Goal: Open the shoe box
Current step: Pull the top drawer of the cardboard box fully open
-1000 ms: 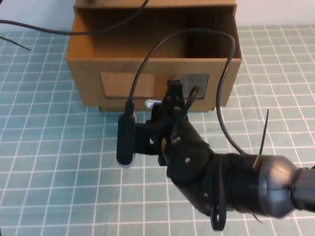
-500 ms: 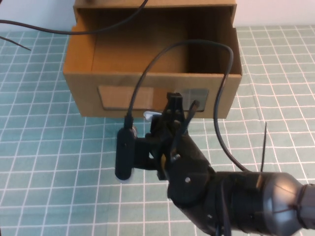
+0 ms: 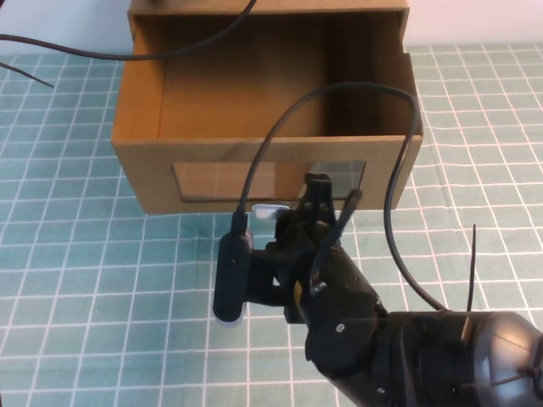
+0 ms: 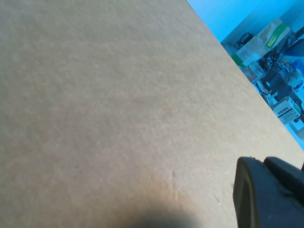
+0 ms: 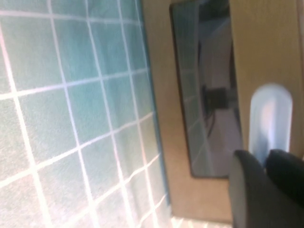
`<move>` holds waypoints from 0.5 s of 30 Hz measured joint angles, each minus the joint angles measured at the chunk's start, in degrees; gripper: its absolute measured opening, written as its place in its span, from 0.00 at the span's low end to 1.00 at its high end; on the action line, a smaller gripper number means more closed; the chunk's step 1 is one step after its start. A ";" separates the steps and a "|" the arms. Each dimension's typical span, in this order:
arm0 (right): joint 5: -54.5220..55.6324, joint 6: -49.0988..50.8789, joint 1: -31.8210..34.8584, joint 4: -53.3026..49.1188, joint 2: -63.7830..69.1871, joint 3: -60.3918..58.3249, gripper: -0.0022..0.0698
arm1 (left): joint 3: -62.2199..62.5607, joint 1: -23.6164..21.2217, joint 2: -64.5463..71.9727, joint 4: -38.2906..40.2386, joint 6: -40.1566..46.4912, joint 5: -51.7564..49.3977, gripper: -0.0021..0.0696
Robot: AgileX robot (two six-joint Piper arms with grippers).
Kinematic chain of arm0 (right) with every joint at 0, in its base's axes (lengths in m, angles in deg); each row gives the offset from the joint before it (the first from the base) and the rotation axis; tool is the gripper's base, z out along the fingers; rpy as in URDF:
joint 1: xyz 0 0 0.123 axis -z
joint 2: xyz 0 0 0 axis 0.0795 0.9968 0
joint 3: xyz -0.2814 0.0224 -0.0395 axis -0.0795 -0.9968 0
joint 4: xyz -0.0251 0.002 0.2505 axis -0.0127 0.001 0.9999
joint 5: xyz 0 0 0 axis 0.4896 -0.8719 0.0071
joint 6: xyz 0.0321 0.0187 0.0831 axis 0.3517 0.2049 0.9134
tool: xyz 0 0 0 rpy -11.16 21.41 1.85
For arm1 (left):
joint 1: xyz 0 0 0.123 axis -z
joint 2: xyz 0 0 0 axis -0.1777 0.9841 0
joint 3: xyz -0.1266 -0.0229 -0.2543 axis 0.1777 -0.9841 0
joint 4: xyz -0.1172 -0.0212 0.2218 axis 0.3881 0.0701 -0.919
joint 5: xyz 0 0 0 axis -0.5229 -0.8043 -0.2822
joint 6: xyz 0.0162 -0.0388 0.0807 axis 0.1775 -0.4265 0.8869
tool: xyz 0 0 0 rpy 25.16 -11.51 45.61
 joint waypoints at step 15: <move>14.32 1.94 0.00 13.38 -9.58 -0.59 0.63 | -0.33 0.00 -1.26 0.71 -0.63 1.09 0.02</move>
